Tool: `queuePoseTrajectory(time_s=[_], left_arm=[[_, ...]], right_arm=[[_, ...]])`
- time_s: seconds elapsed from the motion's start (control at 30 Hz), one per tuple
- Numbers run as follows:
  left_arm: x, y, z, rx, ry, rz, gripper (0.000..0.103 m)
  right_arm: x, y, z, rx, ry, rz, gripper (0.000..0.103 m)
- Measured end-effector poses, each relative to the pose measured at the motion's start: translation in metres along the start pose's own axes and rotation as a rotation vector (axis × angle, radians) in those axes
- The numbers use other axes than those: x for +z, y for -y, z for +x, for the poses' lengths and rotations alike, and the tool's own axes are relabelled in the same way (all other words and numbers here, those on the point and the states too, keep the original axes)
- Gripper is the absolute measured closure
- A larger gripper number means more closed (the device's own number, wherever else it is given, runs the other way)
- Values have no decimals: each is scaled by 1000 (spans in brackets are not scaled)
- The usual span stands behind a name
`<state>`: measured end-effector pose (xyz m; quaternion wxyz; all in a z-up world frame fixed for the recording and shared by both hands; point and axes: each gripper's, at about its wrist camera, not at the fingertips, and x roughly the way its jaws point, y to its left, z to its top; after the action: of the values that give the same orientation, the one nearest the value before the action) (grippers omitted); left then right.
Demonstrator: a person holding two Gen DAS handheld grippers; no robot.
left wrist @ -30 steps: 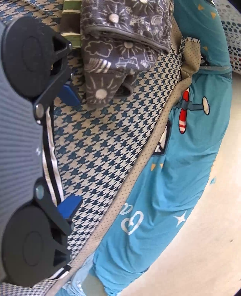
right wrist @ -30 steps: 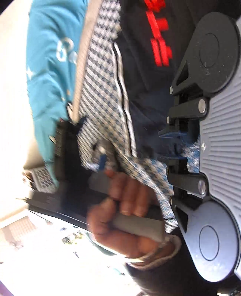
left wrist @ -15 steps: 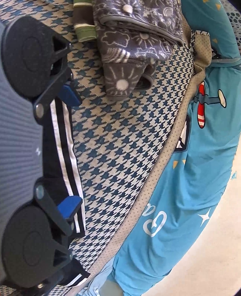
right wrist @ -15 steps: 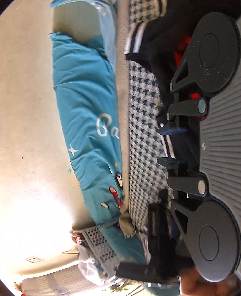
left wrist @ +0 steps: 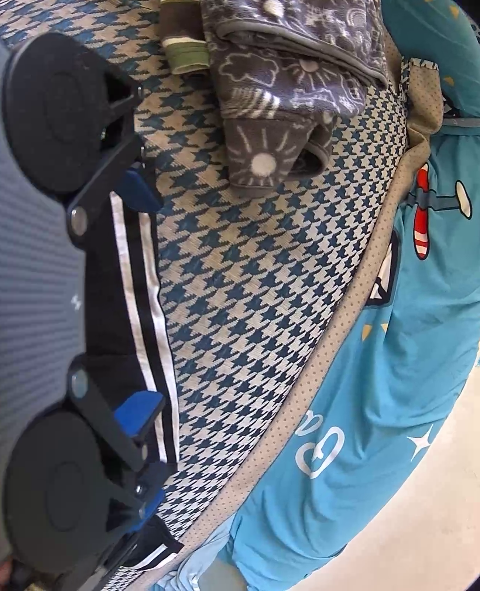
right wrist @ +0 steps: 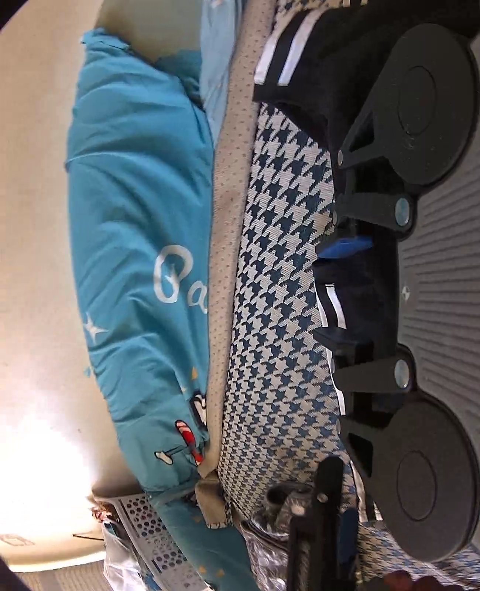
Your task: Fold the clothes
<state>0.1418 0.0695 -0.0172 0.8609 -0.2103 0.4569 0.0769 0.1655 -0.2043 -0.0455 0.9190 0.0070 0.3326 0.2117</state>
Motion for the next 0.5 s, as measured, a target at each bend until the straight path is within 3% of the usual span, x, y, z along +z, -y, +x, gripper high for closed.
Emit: queuePoseTrajectory(time_s=[0.27, 0.5], left_arm=[[-1, -1, 6, -7, -29, -13, 0], [-7, 2, 10, -3, -50, -2, 0]], right_arm=[[-9, -10, 26, -47, -35, -94, 57], [-12, -17, 28, -86, -21, -151, 83]])
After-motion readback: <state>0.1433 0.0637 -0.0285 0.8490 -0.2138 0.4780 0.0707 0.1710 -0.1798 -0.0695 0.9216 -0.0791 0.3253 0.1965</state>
